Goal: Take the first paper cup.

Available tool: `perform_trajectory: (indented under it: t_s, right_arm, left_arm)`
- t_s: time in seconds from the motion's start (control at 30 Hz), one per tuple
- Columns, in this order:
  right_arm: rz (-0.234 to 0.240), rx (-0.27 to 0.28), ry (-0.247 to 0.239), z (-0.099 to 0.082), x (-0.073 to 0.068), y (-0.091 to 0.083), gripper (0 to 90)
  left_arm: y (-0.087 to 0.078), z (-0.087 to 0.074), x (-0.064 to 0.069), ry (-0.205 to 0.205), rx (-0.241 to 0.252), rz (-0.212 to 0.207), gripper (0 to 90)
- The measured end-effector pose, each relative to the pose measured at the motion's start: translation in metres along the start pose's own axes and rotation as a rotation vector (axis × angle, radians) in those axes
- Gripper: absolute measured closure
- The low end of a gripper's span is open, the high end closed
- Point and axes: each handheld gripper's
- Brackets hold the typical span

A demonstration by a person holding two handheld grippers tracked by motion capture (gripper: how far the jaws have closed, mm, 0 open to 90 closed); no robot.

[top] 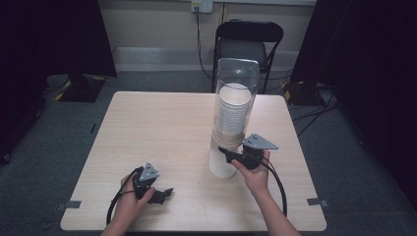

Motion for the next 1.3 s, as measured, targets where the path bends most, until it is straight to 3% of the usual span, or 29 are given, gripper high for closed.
perform_trajectory:
  t_s: [0.17,0.6,0.77,0.8,0.83,0.9,0.97,1.13,1.3]
  right_arm:
    - [0.001,-0.018,-0.003,0.001,0.001,-0.001,35.6]
    - [0.008,0.001,-0.003,-0.002,0.001,0.001,35.9]
    - [0.008,-0.022,-0.002,-0.006,0.001,0.003,36.2]
    - [0.016,-0.039,0.005,-0.009,0.001,0.005,37.0]
    - [0.005,-0.149,-0.009,-0.015,0.001,0.011,37.2]
    - [0.006,-0.171,0.010,-0.041,0.005,0.016,37.1]
    - [0.006,-0.202,0.023,-0.055,0.006,0.015,37.0]
    - [0.010,-0.292,-0.040,-0.055,0.011,0.008,36.6]
    - [0.028,-0.318,-0.030,-0.064,0.015,0.003,36.5]
  left_arm:
    - [0.000,0.000,0.000,0.003,-0.002,0.000,9.7]
    - [0.000,0.000,0.000,0.002,-0.002,0.000,9.6]
    - [0.000,0.000,0.000,0.001,-0.001,0.000,9.7]
    - [0.000,0.000,0.000,0.002,-0.001,0.000,9.7]
    - [0.000,0.000,0.000,0.000,0.000,0.000,9.7]
    - [0.000,0.000,0.000,0.002,-0.001,0.001,9.7]
    - [0.000,0.000,0.000,0.010,-0.006,0.000,9.3]
    - [0.000,0.000,0.000,0.011,-0.009,-0.003,8.5]
    - [0.000,0.000,0.000,0.011,-0.007,-0.002,8.4]
Point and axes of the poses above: each handheld gripper's, and its own axes: y roughly forward along the jaws, z roughly out of its top, x roughly to its right, and after that the axes turned 7 degrees about -x, right-handed
